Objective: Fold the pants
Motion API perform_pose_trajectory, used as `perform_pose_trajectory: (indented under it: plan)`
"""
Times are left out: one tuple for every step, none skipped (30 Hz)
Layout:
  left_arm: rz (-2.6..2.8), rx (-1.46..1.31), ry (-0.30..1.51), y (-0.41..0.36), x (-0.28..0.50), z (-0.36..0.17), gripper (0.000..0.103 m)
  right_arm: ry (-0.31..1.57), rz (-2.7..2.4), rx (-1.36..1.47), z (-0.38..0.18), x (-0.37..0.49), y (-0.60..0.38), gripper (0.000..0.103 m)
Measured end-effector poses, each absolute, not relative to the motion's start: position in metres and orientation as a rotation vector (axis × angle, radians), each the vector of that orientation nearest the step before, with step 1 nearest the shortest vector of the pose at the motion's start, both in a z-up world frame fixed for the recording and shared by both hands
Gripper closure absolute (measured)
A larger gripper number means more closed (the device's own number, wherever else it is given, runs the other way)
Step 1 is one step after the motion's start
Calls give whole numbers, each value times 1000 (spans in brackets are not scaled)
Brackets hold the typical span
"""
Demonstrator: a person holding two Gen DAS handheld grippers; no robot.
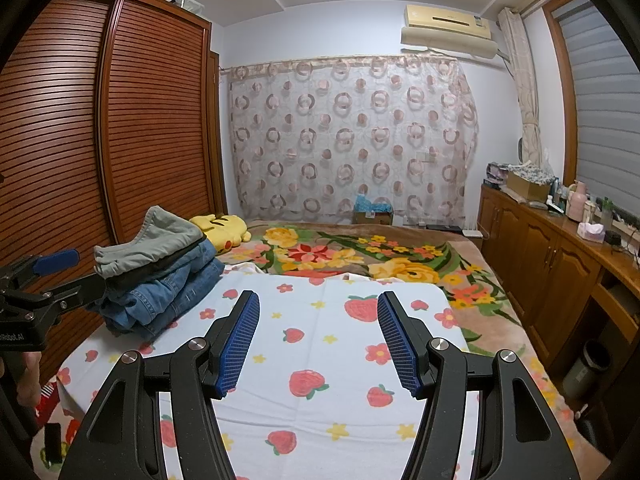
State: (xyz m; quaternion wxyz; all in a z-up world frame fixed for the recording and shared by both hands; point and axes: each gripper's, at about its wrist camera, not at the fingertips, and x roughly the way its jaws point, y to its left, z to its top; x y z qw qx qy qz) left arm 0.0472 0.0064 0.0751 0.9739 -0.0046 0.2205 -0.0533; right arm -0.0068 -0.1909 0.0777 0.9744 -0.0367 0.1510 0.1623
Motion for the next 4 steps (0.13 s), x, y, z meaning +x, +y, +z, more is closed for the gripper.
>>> perform_pose_trajectory:
  plan:
    - [-107,-9,445,7,47,75,0,304,328,-74,78,-7,-191,39]
    - [-107,-8,444,6,47,75,0,304,328,-74,78,-7,-191,39]
    - [-107,-9,443,6,47,75,0,304,326,-75,78,-7,-191,39]
    - [-106,-9,444,6,47,75,0,305,328,-74,78,-7,-191,39]
